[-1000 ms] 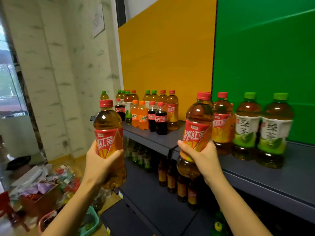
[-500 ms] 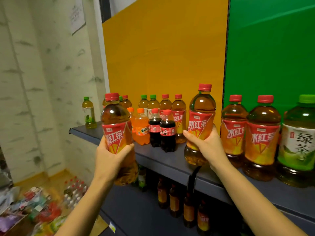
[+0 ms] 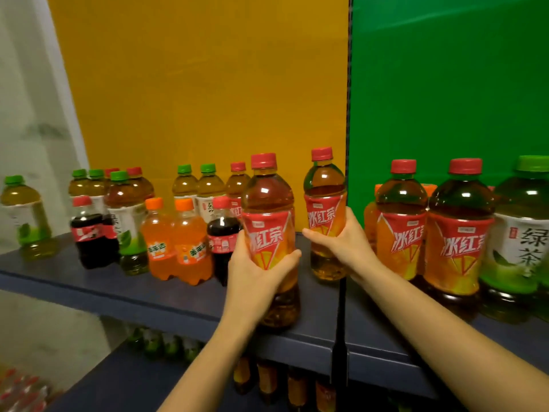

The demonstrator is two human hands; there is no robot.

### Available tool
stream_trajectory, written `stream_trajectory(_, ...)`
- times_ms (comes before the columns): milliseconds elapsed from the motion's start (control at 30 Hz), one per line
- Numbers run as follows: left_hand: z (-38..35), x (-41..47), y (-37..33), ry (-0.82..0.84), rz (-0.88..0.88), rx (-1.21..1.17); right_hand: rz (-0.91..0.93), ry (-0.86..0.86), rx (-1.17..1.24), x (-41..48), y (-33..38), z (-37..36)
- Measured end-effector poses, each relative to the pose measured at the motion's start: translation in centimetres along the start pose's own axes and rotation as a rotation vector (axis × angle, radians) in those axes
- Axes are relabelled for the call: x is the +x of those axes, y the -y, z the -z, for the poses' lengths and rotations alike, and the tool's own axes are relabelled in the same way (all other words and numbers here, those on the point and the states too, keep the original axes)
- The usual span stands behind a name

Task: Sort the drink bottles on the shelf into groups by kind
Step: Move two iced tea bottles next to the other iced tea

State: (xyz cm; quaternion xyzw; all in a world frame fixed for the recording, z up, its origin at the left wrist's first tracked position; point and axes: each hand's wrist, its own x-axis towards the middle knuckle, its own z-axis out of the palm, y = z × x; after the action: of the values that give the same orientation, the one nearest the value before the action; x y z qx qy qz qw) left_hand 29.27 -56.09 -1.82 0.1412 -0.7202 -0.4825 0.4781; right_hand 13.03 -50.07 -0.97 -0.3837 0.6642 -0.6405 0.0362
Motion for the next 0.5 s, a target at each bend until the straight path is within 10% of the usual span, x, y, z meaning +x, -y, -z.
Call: stream_trajectory(500, -2.8, 2.7, 4.0, 0.274, -0.002, -0.133, -0.041, 0.025, -0.064, 0.3, 0.1, -2.6)
